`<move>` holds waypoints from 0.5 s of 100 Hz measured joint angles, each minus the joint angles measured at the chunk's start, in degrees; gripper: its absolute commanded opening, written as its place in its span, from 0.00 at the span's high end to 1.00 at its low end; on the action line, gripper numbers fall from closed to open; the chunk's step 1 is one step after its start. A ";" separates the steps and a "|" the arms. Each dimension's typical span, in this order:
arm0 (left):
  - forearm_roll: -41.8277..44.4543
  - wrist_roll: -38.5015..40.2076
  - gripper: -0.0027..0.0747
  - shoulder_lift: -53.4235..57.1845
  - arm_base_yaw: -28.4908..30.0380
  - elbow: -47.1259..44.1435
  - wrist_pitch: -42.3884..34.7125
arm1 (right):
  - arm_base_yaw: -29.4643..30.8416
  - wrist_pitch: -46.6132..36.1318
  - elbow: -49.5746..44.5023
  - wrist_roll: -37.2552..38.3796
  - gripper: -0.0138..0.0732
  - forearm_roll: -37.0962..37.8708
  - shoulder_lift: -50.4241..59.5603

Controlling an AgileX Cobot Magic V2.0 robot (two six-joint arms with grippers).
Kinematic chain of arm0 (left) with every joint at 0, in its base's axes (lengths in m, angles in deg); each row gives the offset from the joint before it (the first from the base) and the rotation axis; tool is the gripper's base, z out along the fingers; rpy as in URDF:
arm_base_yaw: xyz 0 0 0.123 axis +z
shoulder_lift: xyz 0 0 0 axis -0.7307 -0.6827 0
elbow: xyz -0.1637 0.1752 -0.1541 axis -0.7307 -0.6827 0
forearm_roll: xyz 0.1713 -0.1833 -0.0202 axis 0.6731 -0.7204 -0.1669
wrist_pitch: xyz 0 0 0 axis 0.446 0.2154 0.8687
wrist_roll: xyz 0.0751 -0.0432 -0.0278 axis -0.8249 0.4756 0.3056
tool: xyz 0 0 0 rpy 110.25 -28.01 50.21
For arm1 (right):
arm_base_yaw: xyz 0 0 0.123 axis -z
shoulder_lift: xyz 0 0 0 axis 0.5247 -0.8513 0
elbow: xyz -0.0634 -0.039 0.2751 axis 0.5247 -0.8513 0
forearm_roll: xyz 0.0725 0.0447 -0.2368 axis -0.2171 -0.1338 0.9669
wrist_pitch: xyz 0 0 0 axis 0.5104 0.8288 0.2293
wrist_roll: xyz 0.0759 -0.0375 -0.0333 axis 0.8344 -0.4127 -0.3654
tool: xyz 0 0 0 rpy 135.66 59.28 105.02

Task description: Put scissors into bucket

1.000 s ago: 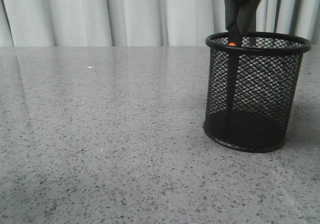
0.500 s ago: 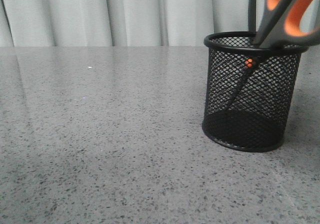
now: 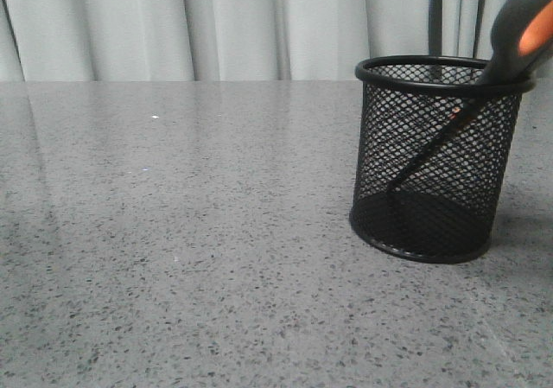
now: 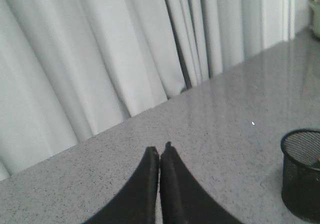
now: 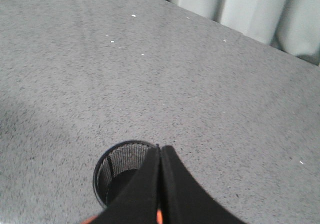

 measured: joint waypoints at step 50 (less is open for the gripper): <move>-12.32 0.88 0.99 3.07 0.00 -21.79 -22.53 | -0.05 -22.21 -40.09 -0.09 0.91 6.22 40.40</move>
